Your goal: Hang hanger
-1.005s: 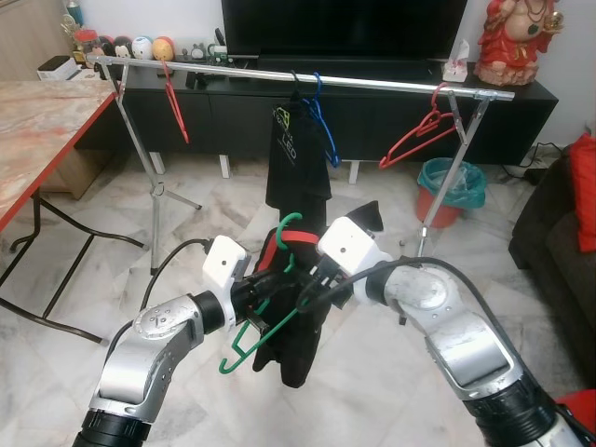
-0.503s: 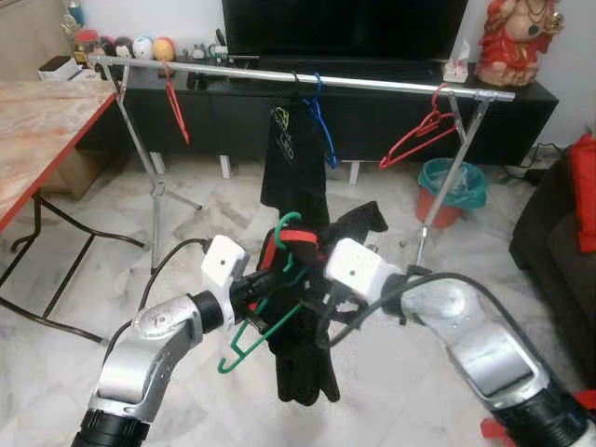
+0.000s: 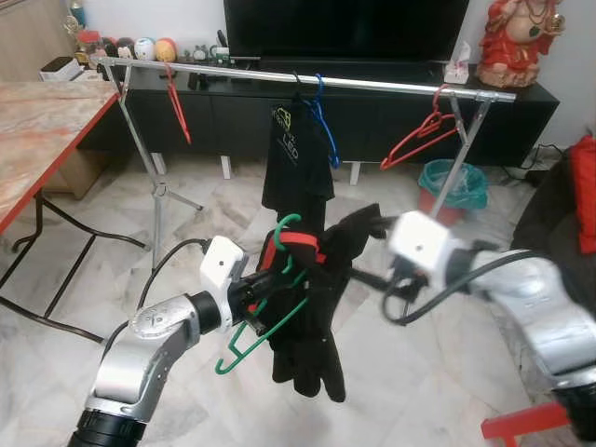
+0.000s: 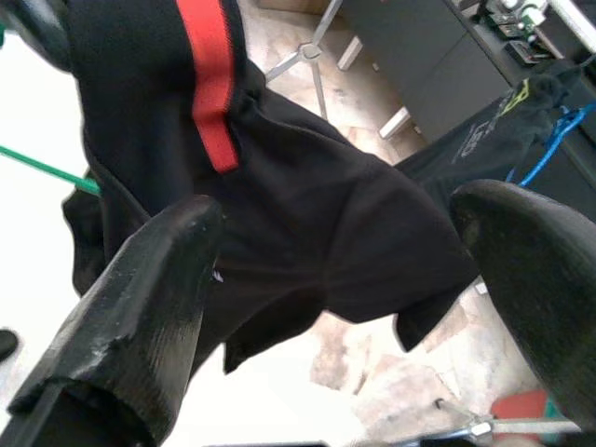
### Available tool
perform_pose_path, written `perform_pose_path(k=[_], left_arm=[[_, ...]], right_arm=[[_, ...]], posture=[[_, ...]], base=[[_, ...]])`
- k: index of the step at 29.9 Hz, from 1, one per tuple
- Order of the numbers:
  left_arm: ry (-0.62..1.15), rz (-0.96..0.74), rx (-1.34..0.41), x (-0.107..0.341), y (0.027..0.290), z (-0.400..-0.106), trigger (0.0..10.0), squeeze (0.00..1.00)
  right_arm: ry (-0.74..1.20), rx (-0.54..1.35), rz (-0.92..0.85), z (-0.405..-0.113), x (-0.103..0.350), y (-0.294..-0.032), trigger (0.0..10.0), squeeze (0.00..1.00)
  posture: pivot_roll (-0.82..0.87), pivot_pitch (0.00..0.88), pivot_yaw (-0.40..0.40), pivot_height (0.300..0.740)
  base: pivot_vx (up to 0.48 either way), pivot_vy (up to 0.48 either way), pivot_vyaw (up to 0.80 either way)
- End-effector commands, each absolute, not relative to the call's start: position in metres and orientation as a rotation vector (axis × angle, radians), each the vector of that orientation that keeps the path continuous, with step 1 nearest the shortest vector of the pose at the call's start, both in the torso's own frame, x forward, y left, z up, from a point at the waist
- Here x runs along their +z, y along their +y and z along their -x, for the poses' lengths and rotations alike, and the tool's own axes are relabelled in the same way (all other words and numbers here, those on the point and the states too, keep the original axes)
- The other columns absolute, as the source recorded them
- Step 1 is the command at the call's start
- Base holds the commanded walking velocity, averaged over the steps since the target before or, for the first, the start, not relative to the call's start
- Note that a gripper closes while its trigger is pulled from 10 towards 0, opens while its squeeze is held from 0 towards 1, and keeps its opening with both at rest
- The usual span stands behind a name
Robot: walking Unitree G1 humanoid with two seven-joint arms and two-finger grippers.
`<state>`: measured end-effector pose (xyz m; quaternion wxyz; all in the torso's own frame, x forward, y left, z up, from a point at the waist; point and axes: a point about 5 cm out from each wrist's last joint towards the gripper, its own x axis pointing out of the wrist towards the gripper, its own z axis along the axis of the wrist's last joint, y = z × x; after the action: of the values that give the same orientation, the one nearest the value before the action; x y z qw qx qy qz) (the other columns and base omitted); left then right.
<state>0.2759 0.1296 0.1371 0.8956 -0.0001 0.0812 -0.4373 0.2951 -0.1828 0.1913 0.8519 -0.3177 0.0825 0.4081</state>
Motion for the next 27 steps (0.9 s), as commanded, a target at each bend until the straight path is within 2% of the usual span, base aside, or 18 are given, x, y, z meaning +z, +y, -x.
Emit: perform_pose_path(k=[1,8,17,27], left_arm=[[0.154,-0.012,-0.980,0.144,0.125,-0.271,10.0,0.00],[0.170,-0.024,-1.009,0.143,0.126,-0.269,10.0,0.00],[0.216,-0.073,-1.192,0.147,0.124,-0.260,10.0,0.00],[0.234,-0.119,-1.334,0.151,0.119,-0.255,10.0,0.00]], right_arm=[[0.171,0.905,0.680,-0.294,0.192,-0.189,10.0,0.00],[0.191,0.947,0.696,-0.292,0.188,-0.192,10.0,0.00],[0.194,1.234,0.617,-0.274,0.168,-0.182,10.0,0.00],[0.227,1.327,0.646,-0.268,0.163,-0.184,10.0,0.00]], posture=[[-0.05,0.000,0.003,0.740],[-0.05,0.000,0.002,0.740],[-0.04,0.000,0.003,0.740],[-0.05,0.000,0.005,0.740]], base=[[0.000,0.000,0.00],[0.000,0.000,0.00],[0.000,0.000,0.00],[0.000,0.000,0.00]])
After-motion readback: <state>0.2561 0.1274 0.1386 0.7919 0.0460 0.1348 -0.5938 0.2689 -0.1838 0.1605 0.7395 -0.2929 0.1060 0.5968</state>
